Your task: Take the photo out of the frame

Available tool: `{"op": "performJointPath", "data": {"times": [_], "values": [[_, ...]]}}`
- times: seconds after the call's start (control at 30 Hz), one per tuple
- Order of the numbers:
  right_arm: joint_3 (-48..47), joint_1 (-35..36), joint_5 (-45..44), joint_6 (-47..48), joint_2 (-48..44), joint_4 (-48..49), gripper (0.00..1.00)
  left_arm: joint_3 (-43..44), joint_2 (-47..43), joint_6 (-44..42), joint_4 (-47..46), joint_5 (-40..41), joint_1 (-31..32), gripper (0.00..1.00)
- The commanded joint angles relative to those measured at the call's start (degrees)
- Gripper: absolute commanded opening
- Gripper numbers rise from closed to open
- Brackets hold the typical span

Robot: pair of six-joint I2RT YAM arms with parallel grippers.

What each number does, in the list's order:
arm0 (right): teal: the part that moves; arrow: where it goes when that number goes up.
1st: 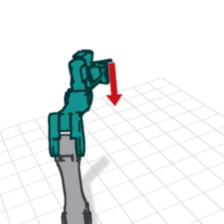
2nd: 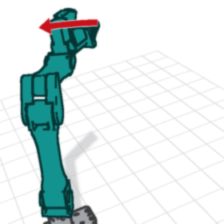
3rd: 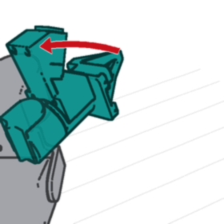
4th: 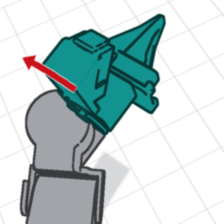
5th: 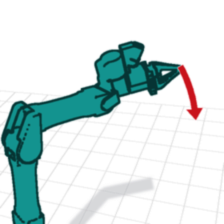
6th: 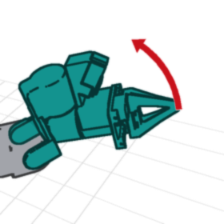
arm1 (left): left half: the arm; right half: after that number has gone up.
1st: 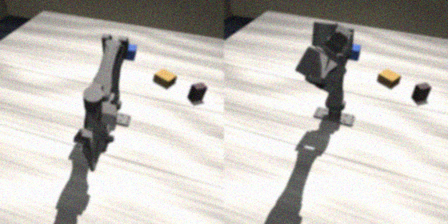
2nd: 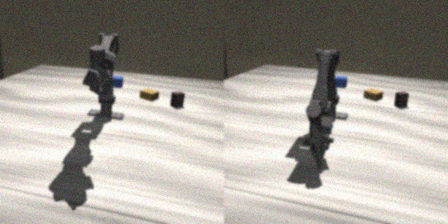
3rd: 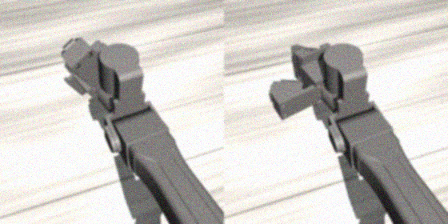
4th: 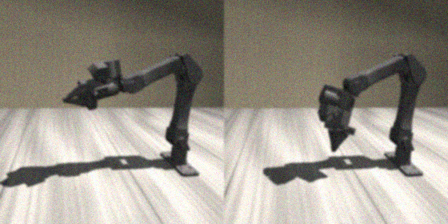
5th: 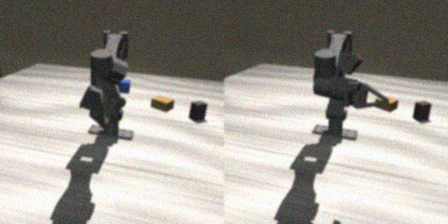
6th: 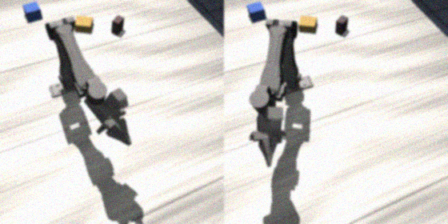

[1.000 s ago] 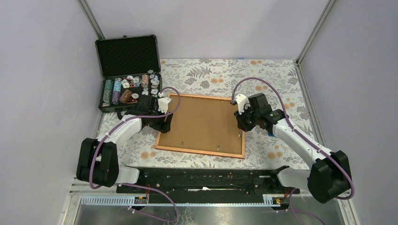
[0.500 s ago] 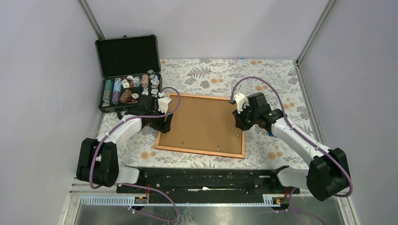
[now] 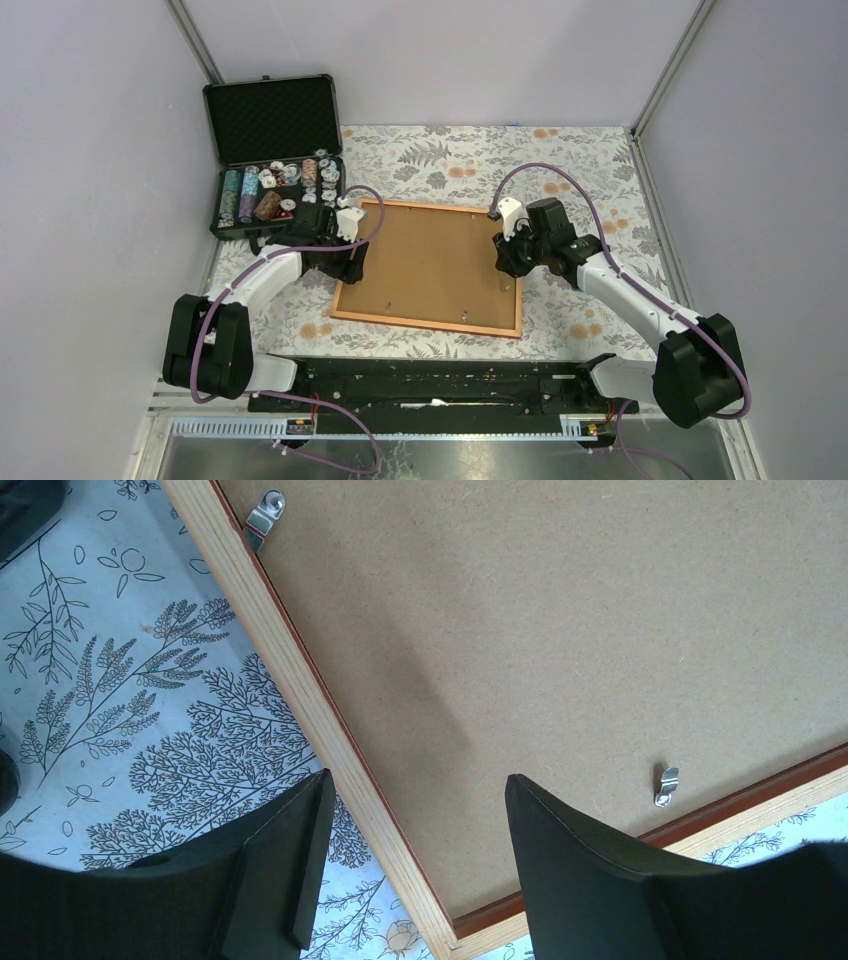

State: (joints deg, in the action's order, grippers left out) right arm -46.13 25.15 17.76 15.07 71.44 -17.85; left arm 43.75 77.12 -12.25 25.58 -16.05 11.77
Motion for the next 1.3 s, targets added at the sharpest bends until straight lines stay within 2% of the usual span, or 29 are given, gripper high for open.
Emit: {"op": "performJointPath", "data": {"times": [0.0,0.2,0.4,0.7,1.27], "values": [[0.9,0.4,-1.9,1.2,0.0,2.1,0.00,0.0,-0.8,-0.8,-2.3,-0.9,-0.2,0.69],[-2.3,0.4,10.7,4.4,-3.5,-8.0,0.00,0.1,-0.5,-0.8,-2.1,-0.9,-0.2,0.69],[-2.2,0.4,6.3,7.7,-5.1,-12.6,0.00,0.0,-0.2,-0.9,-2.3,-1.2,-0.2,0.69],[-1.8,0.4,1.4,6.4,-3.6,-6.0,0.00,-0.1,-0.6,-0.8,-2.4,-1.3,-0.2,0.69],[2.1,0.4,-1.9,4.7,-1.5,7.0,0.00,-0.3,-1.0,-0.8,-2.6,-1.2,-0.2,0.69]]}}
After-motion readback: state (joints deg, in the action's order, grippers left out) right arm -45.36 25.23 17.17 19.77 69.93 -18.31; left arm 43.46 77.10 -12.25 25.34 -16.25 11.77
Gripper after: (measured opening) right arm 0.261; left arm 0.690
